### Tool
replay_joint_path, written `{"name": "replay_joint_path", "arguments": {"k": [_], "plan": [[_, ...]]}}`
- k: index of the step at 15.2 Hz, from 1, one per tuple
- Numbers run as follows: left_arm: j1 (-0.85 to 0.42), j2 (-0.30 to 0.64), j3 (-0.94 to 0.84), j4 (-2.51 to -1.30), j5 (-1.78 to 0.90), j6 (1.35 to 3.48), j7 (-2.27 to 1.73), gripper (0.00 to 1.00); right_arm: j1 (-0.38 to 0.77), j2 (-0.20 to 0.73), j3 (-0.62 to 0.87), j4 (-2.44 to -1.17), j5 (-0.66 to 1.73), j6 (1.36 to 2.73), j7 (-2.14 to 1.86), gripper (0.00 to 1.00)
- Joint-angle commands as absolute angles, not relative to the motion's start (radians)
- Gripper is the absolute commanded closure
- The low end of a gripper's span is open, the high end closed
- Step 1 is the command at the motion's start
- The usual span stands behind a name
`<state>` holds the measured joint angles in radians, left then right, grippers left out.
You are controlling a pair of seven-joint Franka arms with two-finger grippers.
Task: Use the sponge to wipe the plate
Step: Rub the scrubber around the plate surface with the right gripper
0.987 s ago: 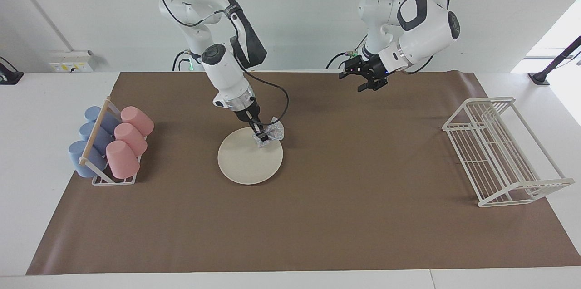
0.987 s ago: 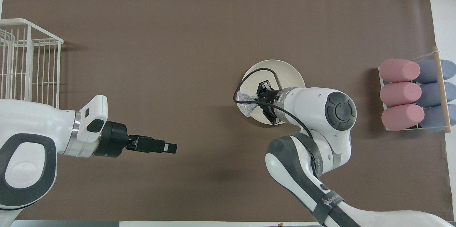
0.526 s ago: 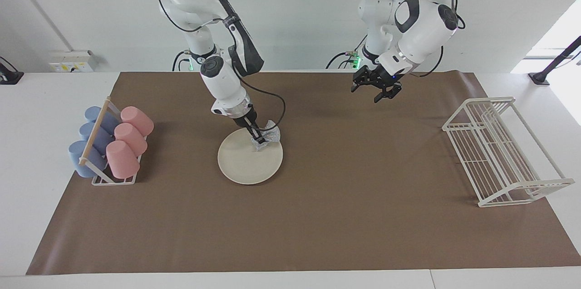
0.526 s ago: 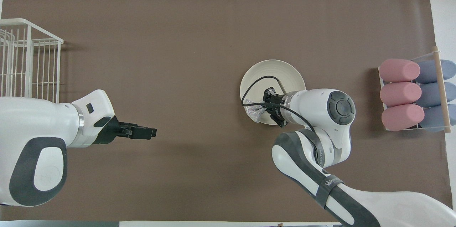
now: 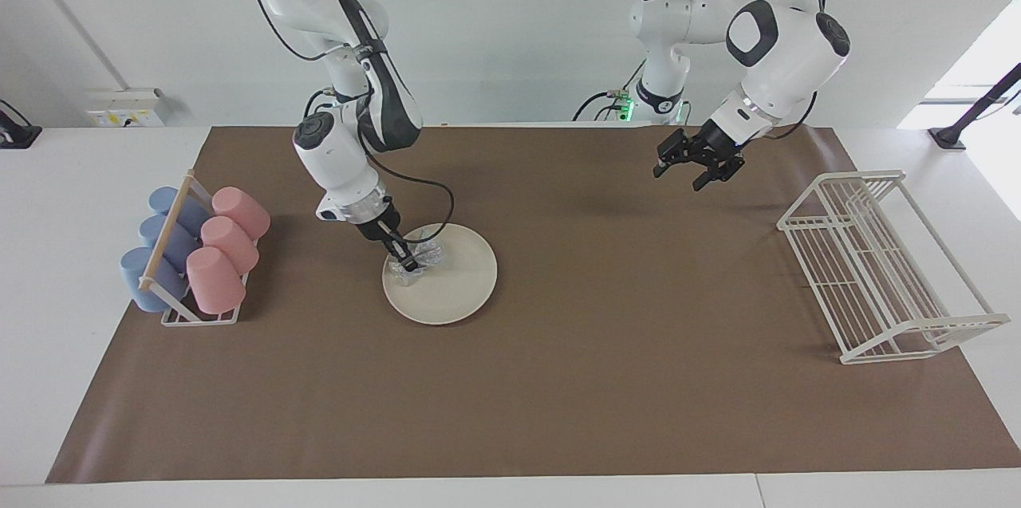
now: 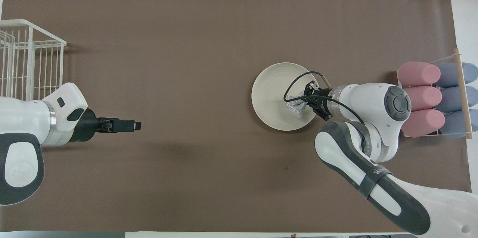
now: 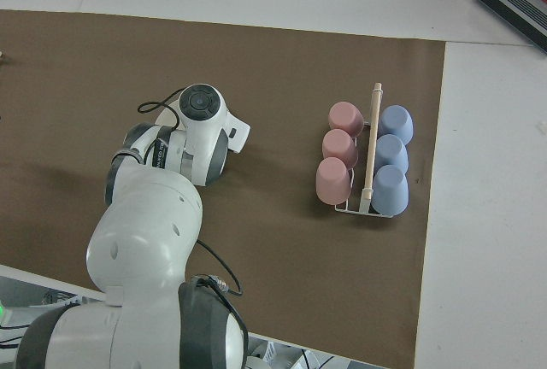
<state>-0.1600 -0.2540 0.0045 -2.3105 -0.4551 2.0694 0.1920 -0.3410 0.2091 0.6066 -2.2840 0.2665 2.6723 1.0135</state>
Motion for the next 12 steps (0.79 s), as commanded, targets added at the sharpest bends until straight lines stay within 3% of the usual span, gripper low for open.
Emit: {"name": "replay_joint_path", "arguments": {"k": [1, 6, 12], "plan": [[-0.155, -0.244, -0.003, -2.296, -0.434, 2.071, 0.181, 0.0, -0.331, 0.221, 0.62, -2.304, 0.285, 2.707, 1.018, 1.0], [-0.155, -0.244, -0.002, -2.296, -0.434, 2.072, 0.181, 0.0, -0.183, 0.239, 0.624, -2.303, 0.287, 2.746, 1.302, 1.0], [-0.155, -0.245, -0.003, -2.298, -0.434, 2.075, 0.179, 0.0, -0.228, 0.242, 0.612, -2.302, 0.285, 2.763, 1.159, 1.0]]}}
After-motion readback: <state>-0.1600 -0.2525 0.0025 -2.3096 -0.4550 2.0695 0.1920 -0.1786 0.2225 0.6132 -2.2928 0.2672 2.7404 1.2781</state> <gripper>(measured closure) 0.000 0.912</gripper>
